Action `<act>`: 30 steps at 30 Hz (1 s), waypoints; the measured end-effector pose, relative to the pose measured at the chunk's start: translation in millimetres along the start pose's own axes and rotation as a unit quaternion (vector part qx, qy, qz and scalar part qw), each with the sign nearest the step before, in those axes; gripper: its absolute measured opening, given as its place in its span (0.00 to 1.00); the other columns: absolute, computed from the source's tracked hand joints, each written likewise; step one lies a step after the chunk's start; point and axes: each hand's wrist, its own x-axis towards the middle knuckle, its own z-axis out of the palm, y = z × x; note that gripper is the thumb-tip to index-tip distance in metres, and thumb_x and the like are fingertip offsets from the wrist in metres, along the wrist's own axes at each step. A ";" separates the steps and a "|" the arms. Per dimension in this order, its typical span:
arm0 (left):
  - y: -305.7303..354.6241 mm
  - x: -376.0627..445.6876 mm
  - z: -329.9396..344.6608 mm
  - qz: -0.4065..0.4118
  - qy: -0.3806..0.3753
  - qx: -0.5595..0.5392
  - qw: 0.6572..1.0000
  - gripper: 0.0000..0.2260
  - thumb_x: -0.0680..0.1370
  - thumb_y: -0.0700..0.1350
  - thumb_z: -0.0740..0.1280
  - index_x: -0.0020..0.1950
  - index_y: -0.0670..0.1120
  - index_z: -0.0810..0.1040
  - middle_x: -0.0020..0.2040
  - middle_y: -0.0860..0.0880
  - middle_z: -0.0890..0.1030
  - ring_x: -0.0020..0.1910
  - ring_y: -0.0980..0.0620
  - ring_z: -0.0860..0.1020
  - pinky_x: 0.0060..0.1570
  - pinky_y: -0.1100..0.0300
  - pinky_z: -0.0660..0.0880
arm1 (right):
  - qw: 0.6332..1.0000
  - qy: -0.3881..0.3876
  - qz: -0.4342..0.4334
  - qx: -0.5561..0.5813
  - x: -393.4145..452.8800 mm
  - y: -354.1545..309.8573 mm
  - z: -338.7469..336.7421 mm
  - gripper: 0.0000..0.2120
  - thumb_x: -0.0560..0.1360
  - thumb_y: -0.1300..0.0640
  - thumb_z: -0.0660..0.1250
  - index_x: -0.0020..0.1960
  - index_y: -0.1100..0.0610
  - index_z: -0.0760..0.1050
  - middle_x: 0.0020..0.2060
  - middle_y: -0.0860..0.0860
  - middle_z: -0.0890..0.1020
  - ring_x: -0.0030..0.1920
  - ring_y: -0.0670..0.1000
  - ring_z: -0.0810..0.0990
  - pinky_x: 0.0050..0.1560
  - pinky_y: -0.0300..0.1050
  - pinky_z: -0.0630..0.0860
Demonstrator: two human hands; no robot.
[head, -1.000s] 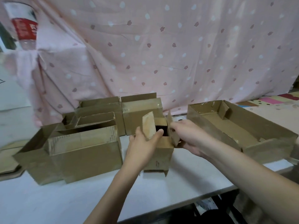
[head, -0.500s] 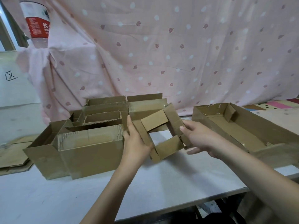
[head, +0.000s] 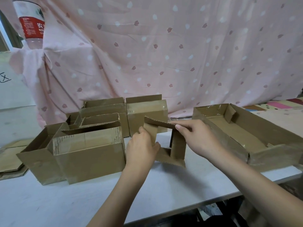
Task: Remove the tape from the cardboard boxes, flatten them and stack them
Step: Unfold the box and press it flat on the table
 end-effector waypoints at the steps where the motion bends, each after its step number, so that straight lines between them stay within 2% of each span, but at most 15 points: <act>1: -2.2 1.2 4.7 -0.010 -0.005 -0.022 1.000 0.16 0.78 0.49 0.67 0.58 0.41 0.67 0.54 0.41 0.78 0.54 0.37 0.77 0.43 0.54 0.69 | 0.999 0.017 0.005 0.031 1.2 4.7 3.2 0.15 0.81 0.51 0.64 0.66 0.42 0.78 0.58 0.40 0.82 0.62 0.46 0.77 0.54 0.35 0.72; 3: -5.8 1.0 11.5 -0.021 -0.020 -0.057 0.998 0.14 0.78 0.47 0.65 0.57 0.40 0.68 0.52 0.40 0.78 0.53 0.35 0.77 0.46 0.52 0.73 | 0.996 0.025 0.052 0.071 0.9 16.0 11.8 0.26 0.76 0.47 0.70 0.73 0.44 0.71 0.62 0.45 0.79 0.65 0.49 0.76 0.64 0.44 0.72; 5: -7.4 -2.5 16.3 -0.019 -0.026 -0.073 0.997 0.09 0.80 0.45 0.61 0.54 0.40 0.68 0.50 0.40 0.78 0.52 0.35 0.76 0.49 0.50 0.75 | 0.990 0.017 0.116 0.075 -0.8 28.6 22.8 0.36 0.71 0.42 0.75 0.75 0.48 0.67 0.66 0.48 0.77 0.68 0.52 0.75 0.67 0.50 0.73; 7: -8.2 -5.0 23.3 -0.016 -0.032 -0.078 0.996 0.05 0.81 0.42 0.57 0.53 0.40 0.68 0.48 0.40 0.76 0.52 0.35 0.76 0.49 0.49 0.74 | 0.984 0.000 0.160 0.072 -4.1 35.7 30.2 0.30 0.67 0.39 0.78 0.65 0.48 0.75 0.58 0.46 0.82 0.62 0.51 0.79 0.60 0.48 0.76; 9: -10.7 -6.2 27.7 -0.015 -0.043 -0.097 0.994 0.08 0.81 0.41 0.55 0.57 0.40 0.70 0.49 0.38 0.78 0.52 0.35 0.76 0.49 0.49 0.74 | 0.983 -0.005 0.171 0.073 -6.6 38.2 34.9 0.25 0.65 0.41 0.79 0.57 0.48 0.76 0.50 0.43 0.83 0.54 0.49 0.81 0.53 0.45 0.76; 12: -15.0 -8.1 23.5 -0.034 -0.057 -0.194 0.979 0.08 0.81 0.42 0.54 0.52 0.45 0.72 0.47 0.39 0.78 0.49 0.36 0.77 0.50 0.47 0.76 | 0.983 -0.006 0.175 0.047 -3.4 44.2 39.8 0.21 0.67 0.51 0.75 0.57 0.49 0.74 0.47 0.46 0.82 0.50 0.52 0.80 0.46 0.44 0.75; 14: -19.4 -10.1 18.4 -0.051 -0.070 -0.249 0.965 0.11 0.82 0.43 0.50 0.45 0.47 0.70 0.48 0.41 0.78 0.51 0.37 0.76 0.53 0.46 0.74 | 0.974 -0.013 0.188 0.125 -2.7 42.5 38.5 0.13 0.71 0.58 0.66 0.55 0.51 0.74 0.42 0.48 0.79 0.42 0.52 0.77 0.39 0.43 0.71; 16: -25.8 -11.1 14.7 -0.076 -0.088 -0.313 0.943 0.17 0.82 0.54 0.48 0.47 0.53 0.74 0.53 0.45 0.79 0.55 0.40 0.76 0.61 0.43 0.72 | 0.955 -0.011 0.193 0.226 -4.6 38.5 32.5 0.13 0.72 0.66 0.57 0.48 0.55 0.76 0.38 0.51 0.74 0.36 0.52 0.69 0.38 0.44 0.63; 18: -31.9 -11.4 12.1 -0.132 -0.098 -0.416 0.894 0.25 0.77 0.71 0.46 0.54 0.63 0.79 0.57 0.48 0.81 0.59 0.46 0.78 0.66 0.43 0.71 | 0.923 -0.032 0.197 0.328 -6.3 38.4 24.7 0.22 0.72 0.71 0.53 0.47 0.52 0.81 0.39 0.50 0.78 0.37 0.51 0.72 0.41 0.43 0.67; 19: -34.3 -10.7 11.0 -0.157 -0.097 -0.457 0.870 0.29 0.76 0.74 0.45 0.58 0.62 0.79 0.58 0.48 0.82 0.58 0.47 0.79 0.66 0.44 0.71 | 0.904 -0.057 0.197 0.375 -6.0 41.7 22.5 0.21 0.75 0.69 0.55 0.52 0.52 0.83 0.44 0.49 0.82 0.42 0.51 0.77 0.49 0.43 0.73; 21: -37.8 -5.2 11.6 -0.202 -0.109 -0.487 0.843 0.33 0.79 0.71 0.45 0.65 0.53 0.78 0.57 0.47 0.81 0.54 0.47 0.80 0.65 0.46 0.72 | 0.863 -0.135 0.216 0.436 -7.5 48.4 18.3 0.17 0.82 0.49 0.58 0.64 0.54 0.79 0.48 0.49 0.83 0.50 0.56 0.81 0.59 0.49 0.76; 23: -33.4 -4.6 8.7 -0.224 -0.144 -0.473 0.840 0.31 0.81 0.68 0.46 0.65 0.49 0.75 0.57 0.46 0.79 0.50 0.47 0.79 0.61 0.50 0.73 | 0.835 -0.169 0.262 0.453 -8.2 53.4 13.4 0.31 0.76 0.29 0.58 0.66 0.50 0.72 0.42 0.48 0.78 0.43 0.53 0.78 0.50 0.48 0.76; 24: -30.1 -5.4 6.7 -0.234 -0.167 -0.455 0.843 0.31 0.81 0.68 0.46 0.67 0.48 0.74 0.59 0.45 0.79 0.52 0.45 0.78 0.58 0.50 0.74 | 0.830 -0.169 0.279 0.452 -6.9 53.7 10.7 0.31 0.73 0.25 0.58 0.63 0.48 0.71 0.42 0.49 0.76 0.41 0.51 0.78 0.48 0.47 0.76; 27: -26.5 -7.0 6.7 -0.209 -0.193 -0.444 0.849 0.24 0.84 0.61 0.51 0.60 0.46 0.78 0.56 0.44 0.82 0.53 0.45 0.79 0.48 0.54 0.76 | 0.886 -0.202 0.256 0.330 -8.1 55.9 11.0 0.22 0.76 0.35 0.65 0.50 0.55 0.82 0.43 0.51 0.81 0.43 0.50 0.79 0.55 0.47 0.75; 30: -29.7 -2.4 6.9 -0.153 -0.128 -0.454 0.868 0.14 0.82 0.50 0.55 0.48 0.49 0.79 0.52 0.49 0.82 0.55 0.44 0.79 0.57 0.50 0.74 | 0.903 -0.177 0.194 0.339 -10.4 51.4 12.7 0.08 0.80 0.57 0.67 0.57 0.55 0.81 0.53 0.47 0.85 0.51 0.45 0.82 0.61 0.42 0.73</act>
